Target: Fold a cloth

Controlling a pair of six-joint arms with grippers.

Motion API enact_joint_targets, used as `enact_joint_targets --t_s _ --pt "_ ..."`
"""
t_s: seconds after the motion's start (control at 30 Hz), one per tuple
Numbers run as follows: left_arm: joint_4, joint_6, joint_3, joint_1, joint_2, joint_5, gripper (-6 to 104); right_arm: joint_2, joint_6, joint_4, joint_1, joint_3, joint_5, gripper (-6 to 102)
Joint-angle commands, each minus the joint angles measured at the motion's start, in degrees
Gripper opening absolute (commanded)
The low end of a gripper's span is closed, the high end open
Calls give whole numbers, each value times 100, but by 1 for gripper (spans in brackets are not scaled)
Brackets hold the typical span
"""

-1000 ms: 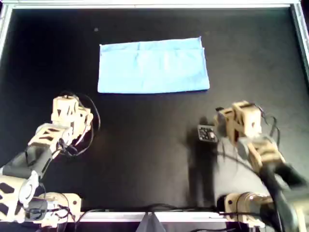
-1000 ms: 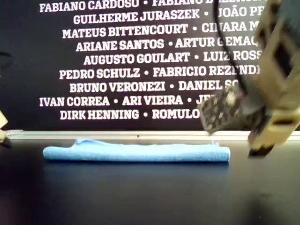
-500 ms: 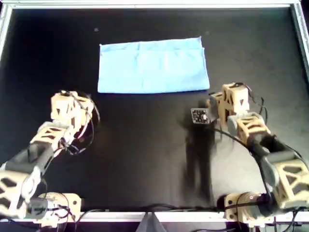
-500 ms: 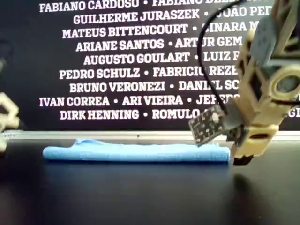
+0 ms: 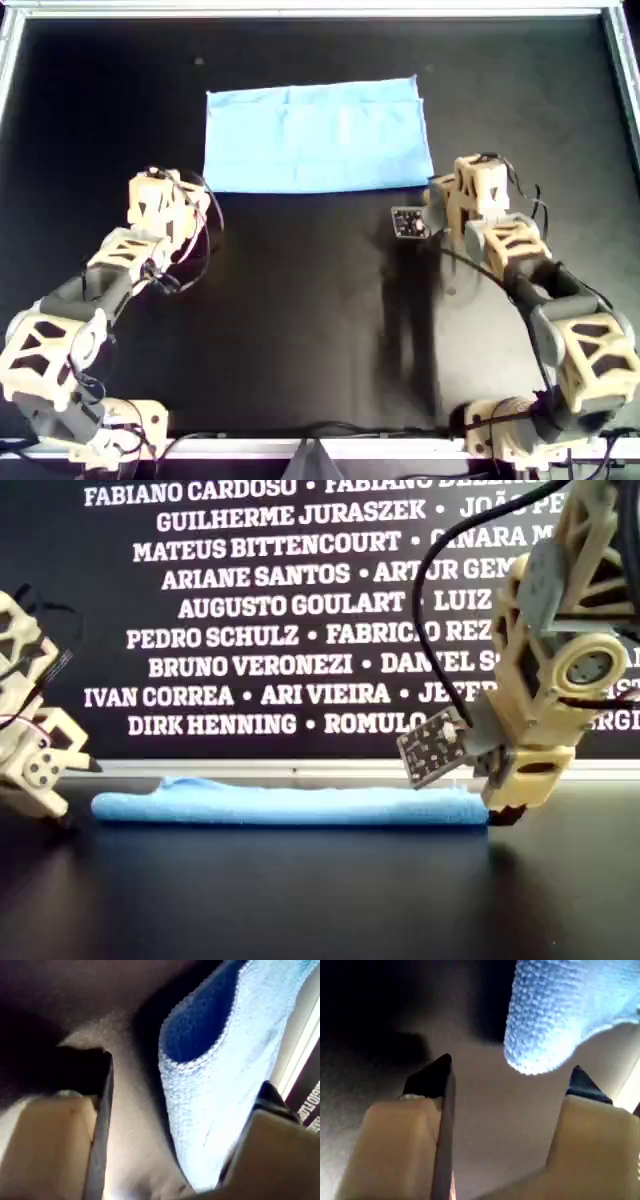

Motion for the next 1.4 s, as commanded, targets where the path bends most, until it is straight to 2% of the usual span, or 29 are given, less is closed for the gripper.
enact_joint_targets --t_s 0.0,0.33,0.6,0.67,0.87,1.1,1.23,1.37 --pt "-44 -9 -185 -114 26 -9 100 -202 35 352 -9 -914 18 91" --pt "-44 53 -554 -114 -149 53 100 -642 35 633 -9 -1670 18 91" --pt "-35 0 -1230 -123 -782 44 100 -932 -18 642 -9 -2074 18 91" --pt "-35 70 -1248 -123 -782 62 100 -958 -18 642 -9 -2136 18 90" --pt "-44 79 -1274 -360 -791 62 100 -967 -44 642 -18 -2162 18 83" --pt "-44 88 -1266 -360 -800 -26 100 -1099 -53 642 -9 -2197 18 79" --pt "-35 88 -1266 -360 -800 -26 91 -1099 -53 642 -9 -2197 26 67" --pt "-44 79 -1266 -360 -800 -26 67 -1099 -53 642 -9 -2197 26 42"
